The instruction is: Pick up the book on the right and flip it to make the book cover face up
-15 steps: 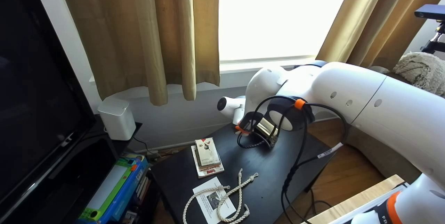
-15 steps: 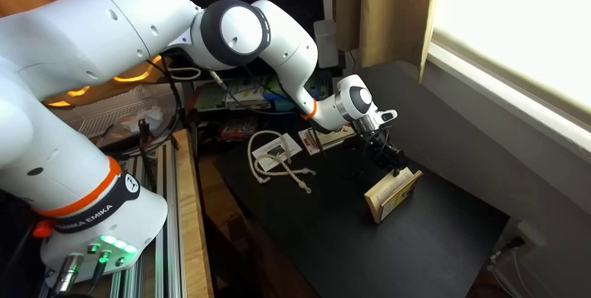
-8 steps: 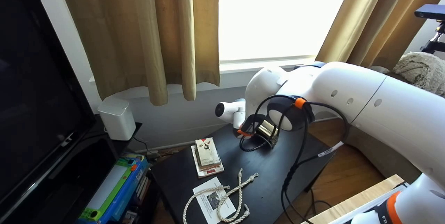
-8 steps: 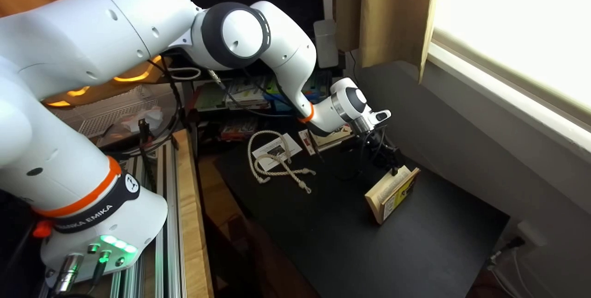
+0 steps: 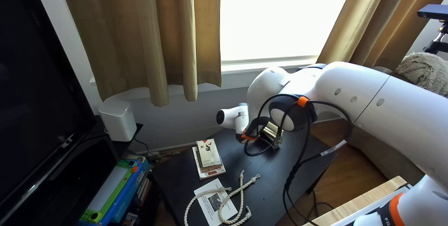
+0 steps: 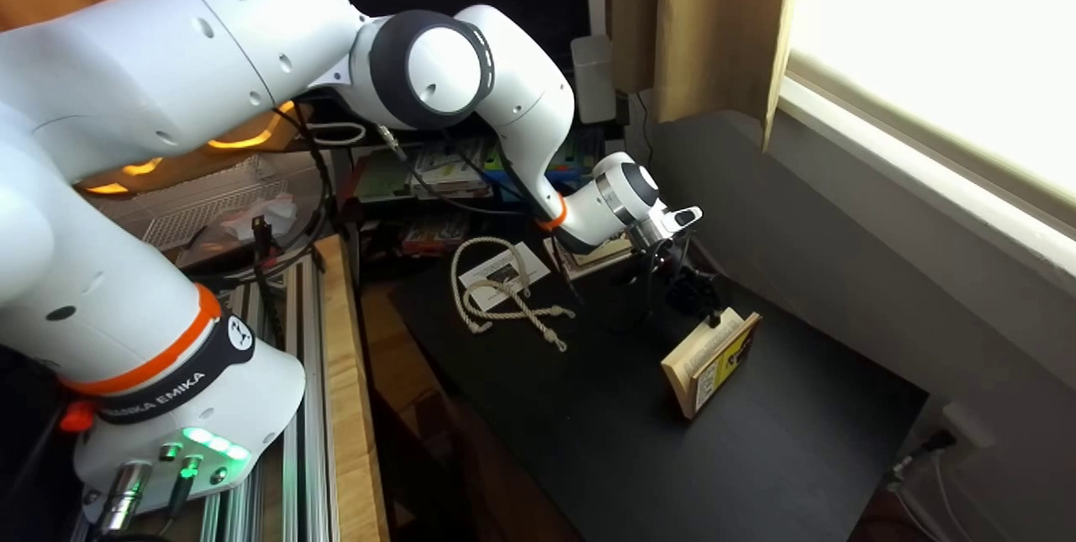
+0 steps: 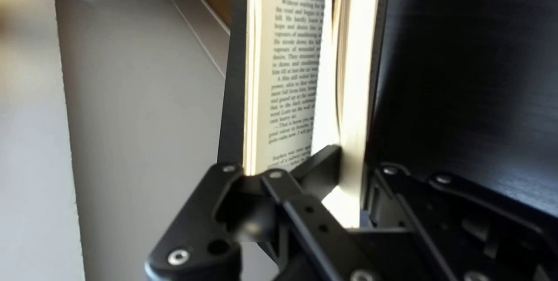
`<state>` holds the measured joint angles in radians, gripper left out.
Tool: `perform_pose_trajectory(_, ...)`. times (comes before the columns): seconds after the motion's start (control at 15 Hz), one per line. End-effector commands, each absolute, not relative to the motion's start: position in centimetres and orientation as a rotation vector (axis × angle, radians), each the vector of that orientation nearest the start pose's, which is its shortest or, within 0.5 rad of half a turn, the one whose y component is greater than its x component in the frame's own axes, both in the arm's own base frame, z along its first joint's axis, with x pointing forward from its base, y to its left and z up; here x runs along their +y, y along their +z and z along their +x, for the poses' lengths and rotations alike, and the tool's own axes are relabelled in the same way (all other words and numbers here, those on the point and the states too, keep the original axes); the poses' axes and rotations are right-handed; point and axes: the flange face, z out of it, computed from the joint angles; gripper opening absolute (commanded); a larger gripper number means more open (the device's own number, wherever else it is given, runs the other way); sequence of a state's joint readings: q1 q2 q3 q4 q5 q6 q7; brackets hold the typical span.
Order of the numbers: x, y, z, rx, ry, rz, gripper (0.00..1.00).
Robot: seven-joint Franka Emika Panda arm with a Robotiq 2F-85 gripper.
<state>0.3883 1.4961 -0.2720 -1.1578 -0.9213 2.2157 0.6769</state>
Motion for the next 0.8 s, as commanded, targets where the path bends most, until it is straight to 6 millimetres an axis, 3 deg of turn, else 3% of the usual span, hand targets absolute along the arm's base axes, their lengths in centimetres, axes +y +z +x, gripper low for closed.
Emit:
perform_pose_trajectory(0.0, 7.28, -13.51, 62.71, 0.411, 0.001, 2.104, 0.03)
perform_pose_trajectory(0.4, 6.62, -14.04, 62.22, 0.382, -0.019, 2.115, 0.05)
perform_pose_trajectory(0.47, 6.57, -14.06, 62.21, 0.381, -0.020, 2.116, 0.16)
perform_pose_trajectory(0.53, 6.52, -14.12, 62.16, 0.380, -0.022, 2.119, 0.36)
perform_pose_trajectory(0.67, 6.42, -14.18, 62.10, 0.379, -0.028, 2.122, 0.40)
perform_pose_trajectory(0.73, 6.41, -14.22, 62.06, 0.378, -0.029, 2.124, 0.47)
